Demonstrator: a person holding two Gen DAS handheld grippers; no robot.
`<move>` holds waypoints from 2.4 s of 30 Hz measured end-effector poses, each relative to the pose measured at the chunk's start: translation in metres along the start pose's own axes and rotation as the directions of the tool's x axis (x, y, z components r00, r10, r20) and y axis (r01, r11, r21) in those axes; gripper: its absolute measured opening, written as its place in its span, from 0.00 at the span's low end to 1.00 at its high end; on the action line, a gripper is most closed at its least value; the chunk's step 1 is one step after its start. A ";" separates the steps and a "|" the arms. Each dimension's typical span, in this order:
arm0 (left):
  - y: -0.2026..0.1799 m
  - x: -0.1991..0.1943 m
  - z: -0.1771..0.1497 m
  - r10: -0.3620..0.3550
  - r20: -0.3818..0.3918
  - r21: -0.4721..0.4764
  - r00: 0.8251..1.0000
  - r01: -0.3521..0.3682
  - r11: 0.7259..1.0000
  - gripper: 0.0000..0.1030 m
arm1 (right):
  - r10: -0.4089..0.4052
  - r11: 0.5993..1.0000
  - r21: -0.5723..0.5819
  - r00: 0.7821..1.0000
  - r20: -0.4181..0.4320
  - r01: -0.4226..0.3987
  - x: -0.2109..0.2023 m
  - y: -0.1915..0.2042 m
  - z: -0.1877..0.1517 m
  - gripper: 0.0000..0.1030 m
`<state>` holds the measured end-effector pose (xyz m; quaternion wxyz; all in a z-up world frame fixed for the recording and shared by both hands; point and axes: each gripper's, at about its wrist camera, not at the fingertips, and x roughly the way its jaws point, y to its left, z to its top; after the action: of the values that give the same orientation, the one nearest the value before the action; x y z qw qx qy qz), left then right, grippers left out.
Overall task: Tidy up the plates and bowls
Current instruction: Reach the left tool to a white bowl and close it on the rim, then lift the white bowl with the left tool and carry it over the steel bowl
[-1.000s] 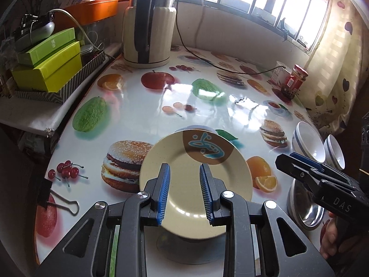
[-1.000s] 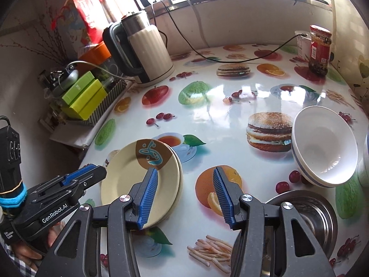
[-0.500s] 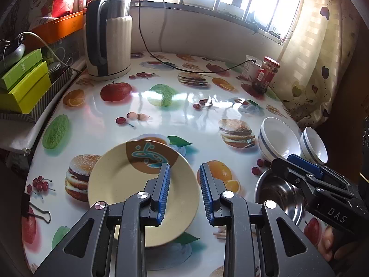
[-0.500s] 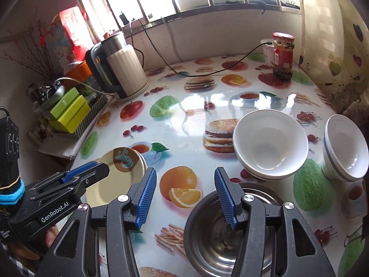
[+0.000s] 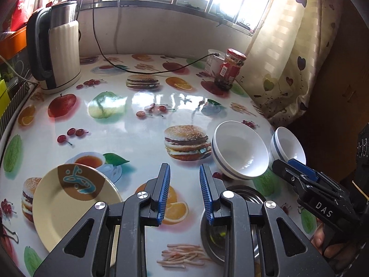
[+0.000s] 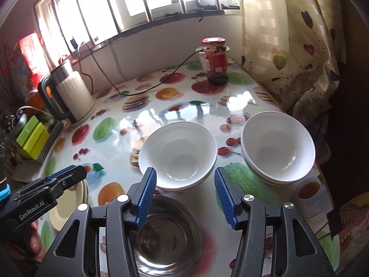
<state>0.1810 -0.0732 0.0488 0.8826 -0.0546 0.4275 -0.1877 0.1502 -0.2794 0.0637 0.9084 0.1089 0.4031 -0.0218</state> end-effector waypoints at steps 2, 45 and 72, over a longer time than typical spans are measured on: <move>-0.008 0.009 0.003 -0.019 -0.004 0.012 1.000 0.019 1.000 0.27 | -0.009 1.000 0.001 1.000 -0.002 0.009 0.004 -0.008 0.000 0.51; -0.050 0.088 0.016 0.007 -0.121 0.090 0.993 0.003 0.996 0.18 | -0.004 1.000 -0.023 1.000 -0.025 0.004 0.057 -0.027 0.006 0.24; -0.052 0.087 0.018 0.014 -0.099 0.103 0.995 -0.004 0.995 0.14 | 0.002 1.000 -0.008 1.000 -0.003 -0.002 0.052 -0.029 0.009 0.15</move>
<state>0.2291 -0.1549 0.0095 0.8627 0.0020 0.4609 -0.2079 0.1884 -0.3073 0.0255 0.9081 0.1057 0.4046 -0.0193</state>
